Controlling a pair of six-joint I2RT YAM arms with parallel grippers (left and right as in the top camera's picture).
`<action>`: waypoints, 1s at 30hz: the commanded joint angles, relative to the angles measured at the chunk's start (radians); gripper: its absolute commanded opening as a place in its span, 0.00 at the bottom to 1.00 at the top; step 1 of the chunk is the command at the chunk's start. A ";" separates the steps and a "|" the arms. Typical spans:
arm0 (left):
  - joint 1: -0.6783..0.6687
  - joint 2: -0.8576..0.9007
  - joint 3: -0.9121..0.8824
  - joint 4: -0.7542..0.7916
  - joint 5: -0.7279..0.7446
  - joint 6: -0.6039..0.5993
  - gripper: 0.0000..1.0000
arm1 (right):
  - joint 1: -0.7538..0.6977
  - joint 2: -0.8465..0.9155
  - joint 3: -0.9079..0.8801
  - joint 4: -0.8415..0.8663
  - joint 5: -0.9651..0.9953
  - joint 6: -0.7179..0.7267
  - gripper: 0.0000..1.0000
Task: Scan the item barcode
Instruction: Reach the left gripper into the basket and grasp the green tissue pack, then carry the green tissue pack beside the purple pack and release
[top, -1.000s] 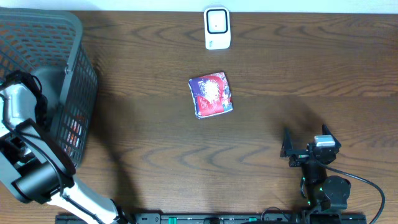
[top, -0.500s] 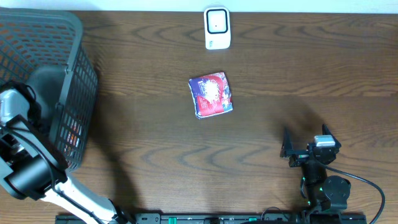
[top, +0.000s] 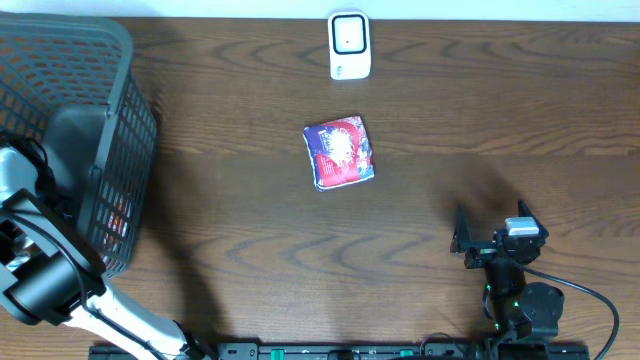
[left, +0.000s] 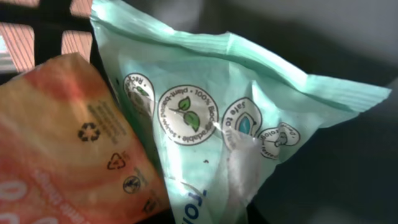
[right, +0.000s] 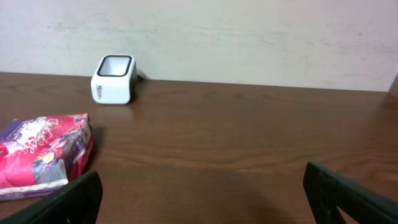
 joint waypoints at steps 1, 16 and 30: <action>-0.011 -0.081 0.101 -0.051 0.053 0.034 0.07 | -0.010 -0.005 -0.002 -0.004 0.001 -0.015 0.99; -0.137 -0.606 0.217 0.264 0.779 0.082 0.07 | -0.010 -0.005 -0.002 -0.004 0.000 -0.015 0.99; -0.835 -0.576 0.216 0.330 0.861 0.217 0.07 | -0.010 -0.005 -0.002 -0.004 0.001 -0.015 0.99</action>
